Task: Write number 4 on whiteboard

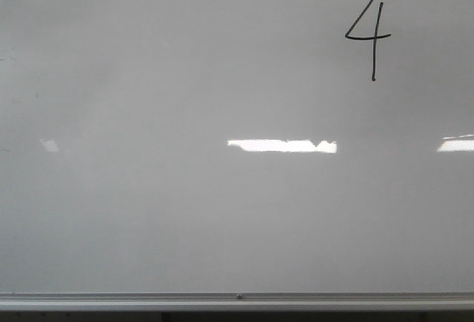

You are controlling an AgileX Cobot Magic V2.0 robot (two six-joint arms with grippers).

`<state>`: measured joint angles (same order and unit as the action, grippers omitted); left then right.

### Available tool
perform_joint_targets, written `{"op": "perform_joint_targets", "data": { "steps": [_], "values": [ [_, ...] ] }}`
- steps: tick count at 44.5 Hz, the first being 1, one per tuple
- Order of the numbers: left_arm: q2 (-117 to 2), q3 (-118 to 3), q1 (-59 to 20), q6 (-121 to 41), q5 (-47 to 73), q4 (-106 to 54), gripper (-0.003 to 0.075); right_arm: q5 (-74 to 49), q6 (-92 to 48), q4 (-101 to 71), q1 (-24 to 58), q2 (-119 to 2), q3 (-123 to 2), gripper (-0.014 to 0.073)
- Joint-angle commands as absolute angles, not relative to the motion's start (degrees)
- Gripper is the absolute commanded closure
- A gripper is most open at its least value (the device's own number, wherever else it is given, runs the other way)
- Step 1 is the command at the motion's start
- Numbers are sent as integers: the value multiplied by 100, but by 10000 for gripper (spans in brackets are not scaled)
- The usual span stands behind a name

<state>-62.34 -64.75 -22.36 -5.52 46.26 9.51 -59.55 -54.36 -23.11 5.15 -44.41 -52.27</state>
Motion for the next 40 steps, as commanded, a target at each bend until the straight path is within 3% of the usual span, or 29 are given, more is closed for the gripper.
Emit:
{"op": "perform_joint_targets", "data": {
  "steps": [1, 11, 26, 40],
  "values": [
    [-5867, -5951, -1472, 0, 3410, 825, 741, -5599, -5429, -2421, 512, -4431, -5353, 97],
    [-5935, -4549, -276, 173, 1105, -340, 740, -5580, -5429, -2453, 512, -4431, -5353, 97],
    [-7053, -4042, -414, 173, -1235, -421, 740, -5575, -5429, -2519, 512, -4440, -5353, 97],
    [-8114, -4042, -423, 173, -2396, -302, 740, -5552, -5429, -2525, 512, -4440, -5353, 97]
  ]
}}
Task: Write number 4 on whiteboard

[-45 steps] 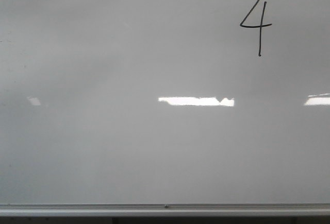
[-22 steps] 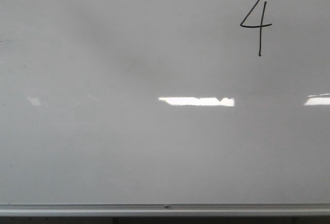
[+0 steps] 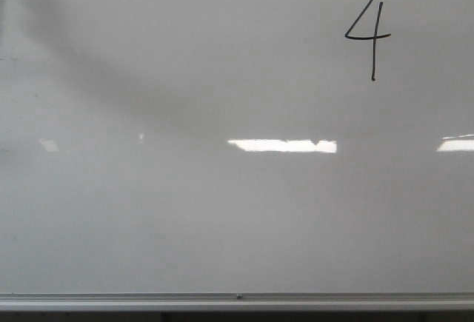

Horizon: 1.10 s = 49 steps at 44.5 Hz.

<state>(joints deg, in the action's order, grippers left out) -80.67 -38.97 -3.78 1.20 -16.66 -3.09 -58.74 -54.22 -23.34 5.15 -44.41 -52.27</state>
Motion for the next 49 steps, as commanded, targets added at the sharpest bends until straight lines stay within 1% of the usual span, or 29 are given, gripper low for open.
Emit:
{"op": "perform_joint_targets", "data": {
  "steps": [1, 5, 12, 14, 18, 19, 20, 27, 29, 31, 38, 43, 49],
  "values": [
    [-8162, -4042, -423, 173, -2436, -302, 740, -5552, -5429, -2525, 512, -4440, -5353, 97],
    [-8366, -4042, -423, 173, -2660, -299, 740, -5552, -5429, -2525, 512, -4440, -5353, 97],
    [-8645, -4042, -423, 173, -2675, -299, 738, -5532, -5429, -2525, 512, -4440, -5353, 97],
    [-8689, -4042, -423, 173, -2645, -289, 727, -5531, -5429, -2531, 512, -4440, -5353, 97],
    [-8744, -4042, -423, 173, -2631, -275, 652, -5526, -5429, -2536, 512, -4440, -5353, 97],
    [-8741, -4042, -423, 173, -2620, -246, 617, -5526, -5429, -2536, 512, -4440, -5353, 97],
    [-8746, -4042, -423, 173, -2620, -247, 599, -5526, -5429, -2536, 512, -4440, -5353, 97],
    [-8681, -4097, -411, 173, -2632, 36, 370, -5473, -5252, -2567, 512, -4440, -5353, 97],
    [-8592, -4125, -411, 173, -2477, 36, 337, -5435, -5139, -2567, 512, -4434, -5353, 97],
    [-8469, -4201, -411, 173, -2248, 36, 321, -5357, -4910, -2561, 512, -4420, -5353, 97],
    [-7715, -4596, -411, 173, -844, 128, 321, -5079, -3593, -2292, 483, -4330, -5361, 97],
    [-7054, -5052, -411, 173, 745, 288, 322, -5168, -2690, -1940, 483, -4260, -5424, 97],
    [-6346, -5608, -411, 173, 2308, 288, 322, -5601, -2064, -1498, 483, -4223, -5647, 97]
  ]
}}
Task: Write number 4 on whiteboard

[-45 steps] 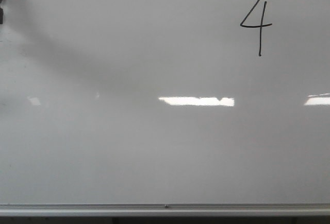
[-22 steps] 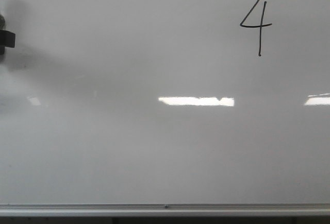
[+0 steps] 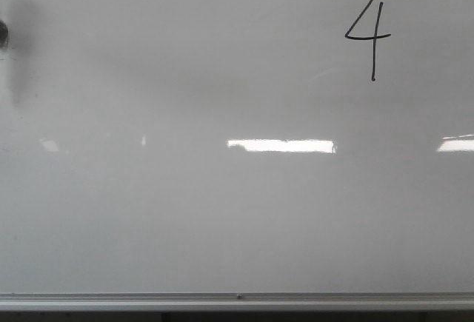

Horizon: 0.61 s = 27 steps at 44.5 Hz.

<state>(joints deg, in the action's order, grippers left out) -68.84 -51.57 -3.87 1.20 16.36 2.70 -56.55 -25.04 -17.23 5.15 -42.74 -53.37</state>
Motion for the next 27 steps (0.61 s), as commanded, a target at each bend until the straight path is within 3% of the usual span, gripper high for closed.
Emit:
{"op": "perform_joint_targets", "data": {
  "steps": [1, 12, 27],
  "values": [
    [-6236, -5680, -411, 173, 2514, 288, 322, -5683, -1951, -1417, 483, -4203, -5700, 97],
    [-4965, -5918, -411, 82, 4081, 56, 353, -6058, -769, -493, 483, -3974, -5947, 169],
    [-3592, -5544, -423, -357, 5040, -431, 439, -6559, -702, -495, 483, -3345, -5926, 281]
  ]
}}
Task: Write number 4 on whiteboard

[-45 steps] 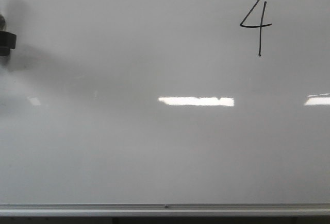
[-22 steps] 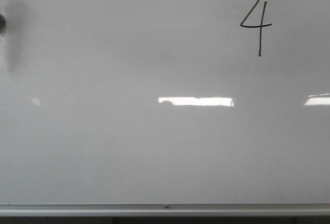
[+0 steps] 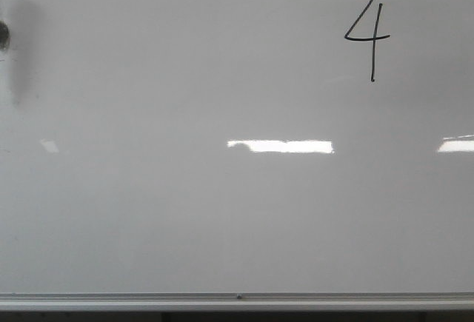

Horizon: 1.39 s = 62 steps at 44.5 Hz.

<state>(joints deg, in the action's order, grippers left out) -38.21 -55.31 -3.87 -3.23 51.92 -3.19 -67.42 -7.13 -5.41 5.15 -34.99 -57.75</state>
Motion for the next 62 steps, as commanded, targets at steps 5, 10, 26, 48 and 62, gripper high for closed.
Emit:
{"op": "perform_joint_targets", "data": {
  "steps": [5, 10, 26, 48, 62],
  "values": [
    [-3275, -5301, -423, -380, 5175, -435, 451, -6560, -616, -495, 483, -3072, -5785, 308],
    [-3088, -5065, -423, -380, 5138, -425, 465, -6473, -586, -495, 483, -2892, -5618, 332],
    [-3073, -4867, -413, -380, 4990, -264, 718, -6310, -586, -477, 483, -2832, -5457, 664],
    [-3073, -4867, -413, -380, 4918, -301, 741, -6355, -586, -464, 483, -2832, -5457, 662],
    [-2948, -4816, -413, -380, 4807, -301, 741, -6355, -586, -464, 483, -2832, -5457, 662]
  ]
}}
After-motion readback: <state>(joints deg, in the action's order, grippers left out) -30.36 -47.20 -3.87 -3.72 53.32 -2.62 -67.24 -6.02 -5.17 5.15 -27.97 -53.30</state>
